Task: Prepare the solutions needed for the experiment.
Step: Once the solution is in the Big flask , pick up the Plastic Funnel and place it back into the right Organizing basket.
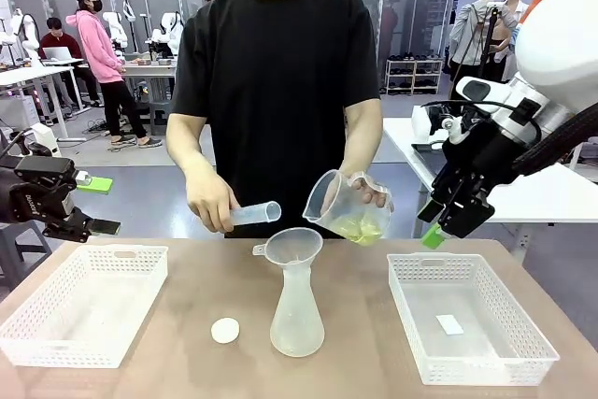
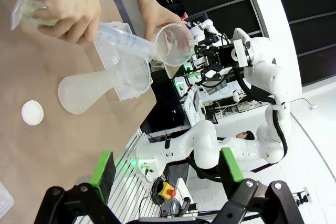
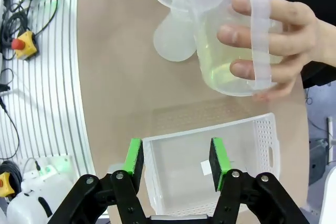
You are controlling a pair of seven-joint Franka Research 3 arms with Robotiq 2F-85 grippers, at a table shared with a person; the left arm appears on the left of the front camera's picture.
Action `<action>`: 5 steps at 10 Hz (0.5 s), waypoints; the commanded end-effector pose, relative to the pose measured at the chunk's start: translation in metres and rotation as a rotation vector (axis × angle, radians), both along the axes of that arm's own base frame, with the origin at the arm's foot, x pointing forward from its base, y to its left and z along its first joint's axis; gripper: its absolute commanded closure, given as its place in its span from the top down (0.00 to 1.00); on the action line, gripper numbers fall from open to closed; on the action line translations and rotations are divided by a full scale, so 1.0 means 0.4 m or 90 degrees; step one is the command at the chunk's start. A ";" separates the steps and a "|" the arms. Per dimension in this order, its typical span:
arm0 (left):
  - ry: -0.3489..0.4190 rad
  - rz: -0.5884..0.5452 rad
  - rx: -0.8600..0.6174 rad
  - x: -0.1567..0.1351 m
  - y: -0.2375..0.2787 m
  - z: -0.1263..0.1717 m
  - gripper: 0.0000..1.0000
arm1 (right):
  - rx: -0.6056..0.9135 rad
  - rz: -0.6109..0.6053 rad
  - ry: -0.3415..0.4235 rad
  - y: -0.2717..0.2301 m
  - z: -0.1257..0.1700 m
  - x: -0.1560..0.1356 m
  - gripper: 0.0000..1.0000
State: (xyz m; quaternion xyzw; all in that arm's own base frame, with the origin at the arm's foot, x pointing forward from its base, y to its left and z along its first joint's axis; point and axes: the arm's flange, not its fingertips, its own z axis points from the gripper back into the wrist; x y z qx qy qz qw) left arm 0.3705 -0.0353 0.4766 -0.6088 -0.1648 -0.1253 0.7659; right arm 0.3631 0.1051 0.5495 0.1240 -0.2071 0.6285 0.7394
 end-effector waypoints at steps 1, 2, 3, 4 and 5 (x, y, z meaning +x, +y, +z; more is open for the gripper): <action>-0.006 0.001 -0.019 0.004 -0.005 0.003 1.00 | 0.005 -0.009 0.007 0.002 -0.002 -0.001 0.64; -0.006 0.001 -0.019 0.004 -0.005 0.003 1.00 | 0.101 -0.125 0.108 -0.019 -0.028 0.040 0.64; -0.006 0.001 -0.019 0.004 -0.005 0.003 1.00 | 0.280 -0.243 0.230 -0.072 -0.049 0.049 0.64; -0.006 0.001 -0.019 0.004 -0.005 0.003 1.00 | 0.362 -0.293 0.262 -0.118 -0.068 0.045 0.64; -0.006 0.001 -0.019 0.004 -0.005 0.003 1.00 | 0.456 -0.344 0.343 -0.157 -0.095 0.049 0.64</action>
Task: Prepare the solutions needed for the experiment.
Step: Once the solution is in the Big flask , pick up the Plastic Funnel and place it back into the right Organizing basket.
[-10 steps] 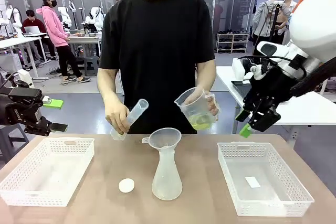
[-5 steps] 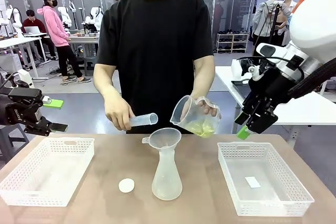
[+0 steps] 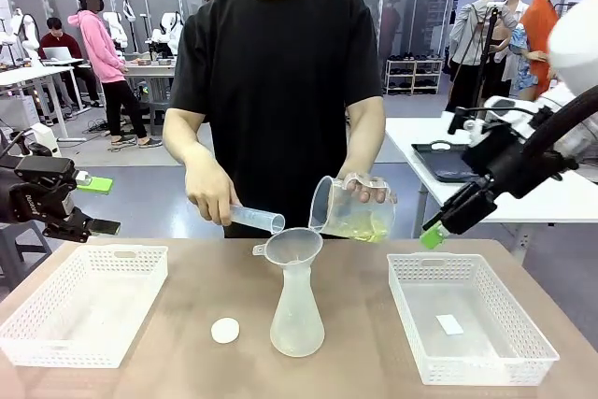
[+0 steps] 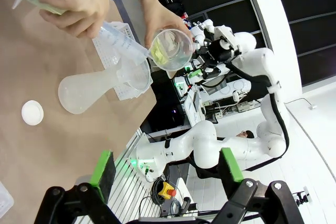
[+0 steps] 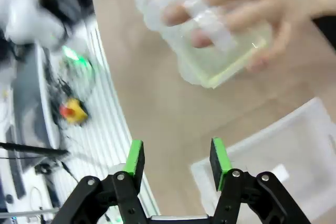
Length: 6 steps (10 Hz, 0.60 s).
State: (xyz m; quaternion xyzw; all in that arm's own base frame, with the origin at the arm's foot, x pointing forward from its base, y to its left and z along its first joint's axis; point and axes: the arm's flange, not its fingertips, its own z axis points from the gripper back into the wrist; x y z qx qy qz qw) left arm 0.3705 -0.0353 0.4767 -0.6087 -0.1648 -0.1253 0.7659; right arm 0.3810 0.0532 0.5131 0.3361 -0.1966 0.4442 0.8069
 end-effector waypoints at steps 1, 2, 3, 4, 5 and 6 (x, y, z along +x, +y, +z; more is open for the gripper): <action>-0.006 0.001 -0.019 0.004 -0.005 0.002 1.00 | 0.308 -0.235 0.215 -0.058 -0.032 0.012 0.64; -0.006 0.001 -0.019 0.004 -0.005 0.002 1.00 | 0.419 -0.259 0.296 -0.080 -0.059 0.015 0.64; -0.006 0.001 -0.019 0.004 -0.005 0.002 1.00 | 0.443 -0.296 0.348 -0.085 -0.087 0.012 0.64; -0.006 0.001 -0.019 0.004 -0.005 0.002 1.00 | 0.479 -0.306 0.399 -0.082 -0.113 0.005 0.64; -0.006 0.001 -0.019 0.004 -0.005 0.002 1.00 | 0.549 -0.300 0.455 -0.075 -0.134 -0.001 0.64; -0.006 0.001 -0.019 0.004 -0.005 0.002 1.00 | 0.584 -0.315 0.497 -0.075 -0.160 -0.002 0.64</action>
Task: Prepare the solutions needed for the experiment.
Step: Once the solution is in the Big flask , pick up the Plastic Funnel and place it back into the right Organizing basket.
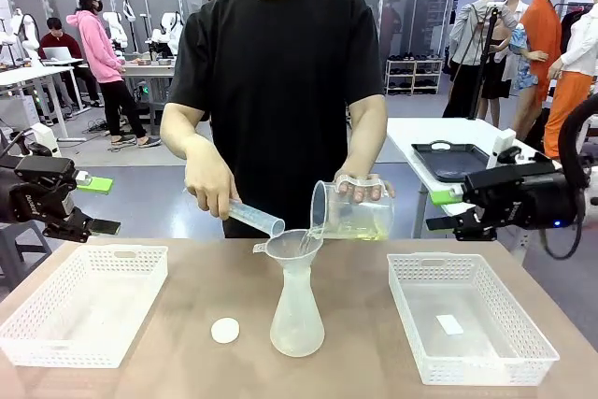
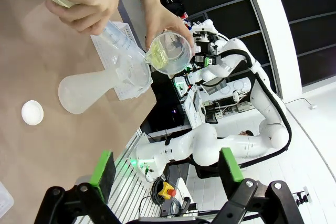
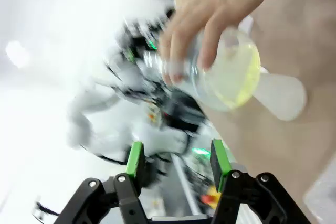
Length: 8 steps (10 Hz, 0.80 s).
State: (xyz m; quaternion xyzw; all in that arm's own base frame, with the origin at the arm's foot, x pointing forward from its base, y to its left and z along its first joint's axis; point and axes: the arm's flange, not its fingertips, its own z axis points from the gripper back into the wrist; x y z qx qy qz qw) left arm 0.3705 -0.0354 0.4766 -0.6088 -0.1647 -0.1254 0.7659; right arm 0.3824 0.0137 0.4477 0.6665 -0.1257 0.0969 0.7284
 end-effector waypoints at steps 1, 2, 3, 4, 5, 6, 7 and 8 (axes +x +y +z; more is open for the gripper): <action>-0.006 0.001 -0.019 0.004 -0.005 0.003 1.00 | 0.127 -0.116 0.129 0.022 -0.014 -0.007 0.64; -0.006 0.001 -0.019 0.004 -0.005 0.003 1.00 | 0.112 -0.118 0.135 0.026 -0.019 -0.008 0.64; -0.006 0.001 -0.019 0.004 -0.005 0.003 1.00 | 0.071 -0.105 0.115 0.030 -0.025 -0.010 0.64; -0.006 0.001 -0.019 0.004 -0.005 0.003 1.00 | 0.004 -0.092 0.075 0.032 -0.025 -0.012 0.64; -0.006 0.001 -0.019 0.004 -0.005 0.003 1.00 | 0.102 -0.093 0.122 0.008 -0.048 0.002 0.64; -0.006 0.001 -0.019 0.004 -0.005 0.003 1.00 | 0.102 -0.093 0.122 0.008 -0.048 0.002 0.64; -0.006 0.001 -0.019 0.004 -0.005 0.003 1.00 | 0.102 -0.093 0.122 0.008 -0.048 0.002 0.64; -0.006 0.001 -0.019 0.004 -0.005 0.003 1.00 | 0.102 -0.093 0.122 0.008 -0.048 0.002 0.64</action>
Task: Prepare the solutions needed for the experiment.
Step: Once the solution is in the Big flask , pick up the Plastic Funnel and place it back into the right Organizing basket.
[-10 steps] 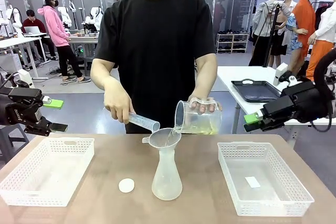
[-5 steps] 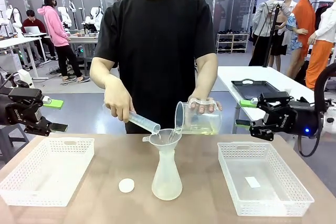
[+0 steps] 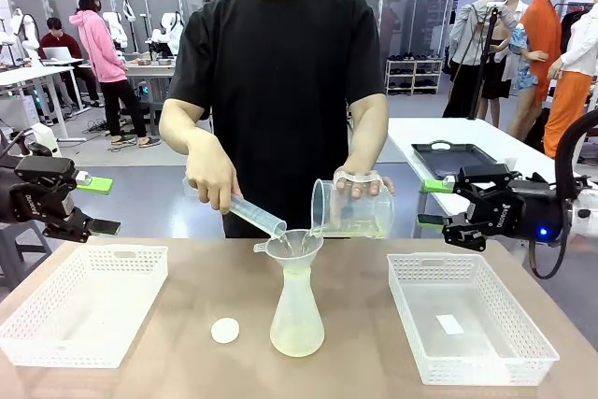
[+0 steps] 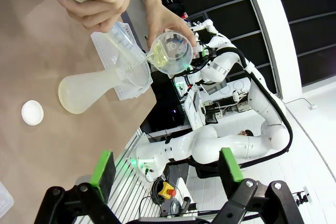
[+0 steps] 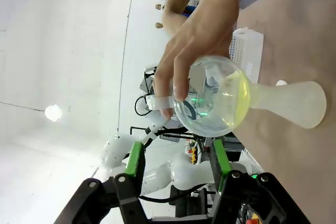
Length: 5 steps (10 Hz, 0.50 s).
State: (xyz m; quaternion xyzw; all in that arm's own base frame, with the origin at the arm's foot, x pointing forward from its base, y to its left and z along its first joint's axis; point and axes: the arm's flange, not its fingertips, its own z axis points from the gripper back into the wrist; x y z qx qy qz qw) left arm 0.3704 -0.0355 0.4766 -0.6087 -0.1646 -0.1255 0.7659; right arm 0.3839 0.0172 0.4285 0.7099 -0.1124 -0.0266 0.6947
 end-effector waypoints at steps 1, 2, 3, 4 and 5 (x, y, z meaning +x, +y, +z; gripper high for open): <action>-0.006 0.001 -0.019 0.004 -0.005 0.003 1.00 | 0.015 -0.002 0.004 -0.001 0.000 -0.001 0.64; -0.006 0.001 -0.019 0.004 -0.005 0.003 1.00 | 0.015 -0.002 0.004 -0.001 0.000 -0.001 0.64; -0.006 0.001 -0.019 0.004 -0.005 0.003 1.00 | 0.015 -0.002 0.004 -0.001 0.000 -0.001 0.64; -0.006 0.001 -0.019 0.004 -0.005 0.003 1.00 | 0.015 -0.002 0.004 -0.001 0.000 -0.001 0.64; -0.006 0.001 -0.019 0.004 -0.005 0.003 1.00 | 0.002 -0.001 0.000 -0.003 0.000 0.000 0.64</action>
